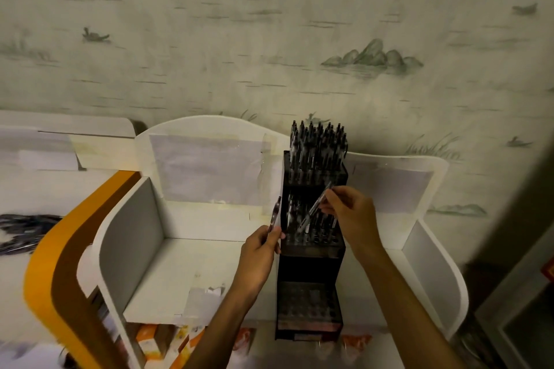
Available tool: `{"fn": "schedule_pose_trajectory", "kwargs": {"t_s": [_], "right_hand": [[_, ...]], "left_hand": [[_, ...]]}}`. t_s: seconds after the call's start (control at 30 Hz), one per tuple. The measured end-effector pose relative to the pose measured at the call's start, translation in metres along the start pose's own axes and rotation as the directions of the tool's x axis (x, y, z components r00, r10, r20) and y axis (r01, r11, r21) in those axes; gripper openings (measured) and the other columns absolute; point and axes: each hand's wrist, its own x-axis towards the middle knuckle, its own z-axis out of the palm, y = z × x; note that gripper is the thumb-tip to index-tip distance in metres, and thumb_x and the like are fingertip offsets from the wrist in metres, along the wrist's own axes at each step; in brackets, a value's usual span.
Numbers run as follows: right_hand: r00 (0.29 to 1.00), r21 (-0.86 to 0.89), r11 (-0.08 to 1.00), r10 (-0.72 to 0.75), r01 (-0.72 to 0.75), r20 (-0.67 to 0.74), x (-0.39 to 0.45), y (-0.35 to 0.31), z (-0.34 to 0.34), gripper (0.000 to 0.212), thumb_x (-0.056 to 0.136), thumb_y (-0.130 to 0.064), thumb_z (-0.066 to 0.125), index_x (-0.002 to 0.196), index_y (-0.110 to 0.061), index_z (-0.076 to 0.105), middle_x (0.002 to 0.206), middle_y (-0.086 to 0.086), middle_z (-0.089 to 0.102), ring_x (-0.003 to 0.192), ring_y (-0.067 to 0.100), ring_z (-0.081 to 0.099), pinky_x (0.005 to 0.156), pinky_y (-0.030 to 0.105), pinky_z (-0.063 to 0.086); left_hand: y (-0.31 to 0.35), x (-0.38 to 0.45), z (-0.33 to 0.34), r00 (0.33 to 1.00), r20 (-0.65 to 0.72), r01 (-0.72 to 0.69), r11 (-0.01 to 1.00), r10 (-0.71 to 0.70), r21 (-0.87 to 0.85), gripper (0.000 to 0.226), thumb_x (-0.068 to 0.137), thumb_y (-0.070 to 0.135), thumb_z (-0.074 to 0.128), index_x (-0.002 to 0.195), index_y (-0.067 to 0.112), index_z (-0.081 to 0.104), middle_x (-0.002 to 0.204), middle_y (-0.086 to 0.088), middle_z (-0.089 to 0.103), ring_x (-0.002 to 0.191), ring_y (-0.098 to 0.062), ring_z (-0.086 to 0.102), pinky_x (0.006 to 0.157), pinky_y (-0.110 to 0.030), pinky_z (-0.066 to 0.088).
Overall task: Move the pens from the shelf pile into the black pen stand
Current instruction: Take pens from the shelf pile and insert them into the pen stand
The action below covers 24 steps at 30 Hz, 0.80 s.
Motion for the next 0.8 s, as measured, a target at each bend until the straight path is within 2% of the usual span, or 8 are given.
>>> {"fn": "schedule_pose_trajectory", "kwargs": {"t_s": [0.1,0.2,0.27,0.33,0.43,0.6,0.67,0.8], "right_hand": [[0.990,-0.188,0.974,-0.137,0.130,-0.024,0.003,-0.001,-0.007,0.010,0.094,-0.018,0.062,0.099,-0.013,0.069,0.087,-0.001,0.073,0.077,0.006,0.071,0.073,0.018,0.057],[0.969,-0.349,0.912,-0.244,0.216,-0.037,0.007,0.003,-0.010,0.015,0.094,-0.021,0.063,0.102,-0.011,0.070,0.086,-0.003,0.072,0.077,0.002,0.068,0.072,0.008,0.052],[0.956,-0.408,0.878,-0.291,0.251,-0.039,0.008,0.006,-0.009,0.016,0.093,-0.021,0.064,0.103,-0.010,0.070,0.085,-0.003,0.071,0.075,0.003,0.066,0.071,0.003,0.048],[0.947,-0.443,0.854,-0.318,0.273,-0.031,0.006,0.008,-0.008,0.016,0.093,-0.019,0.064,0.103,-0.009,0.070,0.084,-0.003,0.069,0.073,0.004,0.064,0.069,-0.001,0.044],[0.945,-0.460,0.841,-0.327,0.284,-0.015,0.005,0.012,-0.007,0.016,0.093,-0.019,0.064,0.103,-0.008,0.070,0.084,0.001,0.071,0.073,0.007,0.065,0.068,-0.002,0.044],[0.942,-0.488,0.821,-0.334,0.296,0.010,0.002,0.019,-0.005,0.015,0.091,-0.016,0.066,0.102,-0.007,0.071,0.082,0.001,0.070,0.069,-0.001,0.059,0.068,-0.003,0.042],[0.947,-0.492,0.821,-0.320,0.288,0.020,0.002,0.024,-0.004,0.016,0.091,-0.017,0.066,0.103,-0.008,0.071,0.083,0.001,0.072,0.070,0.001,0.061,0.069,-0.003,0.043],[0.951,-0.488,0.825,-0.305,0.287,0.043,0.002,0.028,-0.003,0.016,0.091,-0.018,0.066,0.104,-0.010,0.072,0.083,0.001,0.072,0.073,0.007,0.067,0.073,0.009,0.051]], "left_hand": [[-0.001,0.002,-0.003,1.000,-0.002,0.003,1.000,-0.003,-0.004,0.032,0.105,0.036,0.044,0.094,0.018,0.068,0.074,-0.003,0.059,0.062,-0.007,0.053,0.065,-0.024,0.041],[0.001,0.001,-0.005,1.000,0.008,-0.020,0.999,0.020,-0.029,0.029,0.106,0.035,0.041,0.099,0.019,0.065,0.073,-0.002,0.058,0.054,-0.004,0.047,0.055,-0.018,0.037],[0.002,0.001,-0.006,0.999,0.009,-0.036,0.998,0.036,-0.051,0.028,0.105,0.036,0.042,0.102,0.019,0.063,0.072,-0.003,0.057,0.052,-0.006,0.042,0.047,-0.016,0.033],[0.001,0.002,-0.007,0.999,0.006,-0.051,0.997,0.052,-0.051,0.026,0.105,0.036,0.042,0.104,0.019,0.063,0.072,-0.003,0.057,0.051,-0.006,0.042,0.046,-0.015,0.033],[0.000,0.002,-0.007,0.998,0.001,-0.069,0.997,0.069,-0.024,0.026,0.105,0.035,0.042,0.103,0.020,0.062,0.072,-0.002,0.057,0.053,-0.005,0.044,0.050,-0.014,0.036],[-0.001,0.003,-0.008,0.996,0.021,-0.088,0.995,0.089,-0.044,0.026,0.105,0.033,0.042,0.103,0.019,0.064,0.071,-0.004,0.055,0.056,-0.006,0.045,0.051,-0.014,0.036],[0.000,0.002,-0.009,0.994,0.023,-0.104,0.993,0.105,-0.056,0.026,0.106,0.032,0.042,0.102,0.019,0.064,0.070,-0.004,0.054,0.056,-0.004,0.045,0.051,-0.014,0.036],[0.002,0.002,-0.008,0.993,0.028,-0.114,0.992,0.115,-0.050,0.027,0.106,0.033,0.042,0.101,0.019,0.064,0.070,-0.004,0.053,0.056,-0.005,0.044,0.052,-0.015,0.036]]}}
